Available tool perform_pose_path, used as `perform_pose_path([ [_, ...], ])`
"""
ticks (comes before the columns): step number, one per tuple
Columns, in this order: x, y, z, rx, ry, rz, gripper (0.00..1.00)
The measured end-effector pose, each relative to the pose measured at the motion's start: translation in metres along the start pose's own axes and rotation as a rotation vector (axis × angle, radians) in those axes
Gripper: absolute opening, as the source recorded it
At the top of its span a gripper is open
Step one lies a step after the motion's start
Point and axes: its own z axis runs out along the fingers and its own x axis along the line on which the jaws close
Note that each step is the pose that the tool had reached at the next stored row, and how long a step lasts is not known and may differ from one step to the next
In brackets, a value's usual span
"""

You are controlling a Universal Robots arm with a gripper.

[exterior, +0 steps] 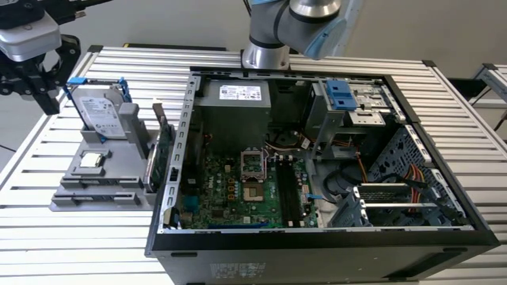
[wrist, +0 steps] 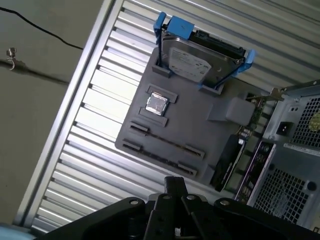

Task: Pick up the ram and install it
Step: 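Pick up the ram and move it above insertion slot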

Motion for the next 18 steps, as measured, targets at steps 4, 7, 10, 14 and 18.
perform_pose_path([
  [4,0.0,0.0,0.0,0.0013,0.0015,-0.029,0.0],
  [7,0.0,0.0,0.0,0.002,0.0024,-0.05,0.0],
  [10,0.0,0.0,0.0,0.0025,0.0033,-0.071,0.0],
  [14,0.0,0.0,0.0,0.0029,0.0043,-0.099,0.0],
  [18,0.0,0.0,0.0,0.0031,0.0048,-0.112,0.0],
])
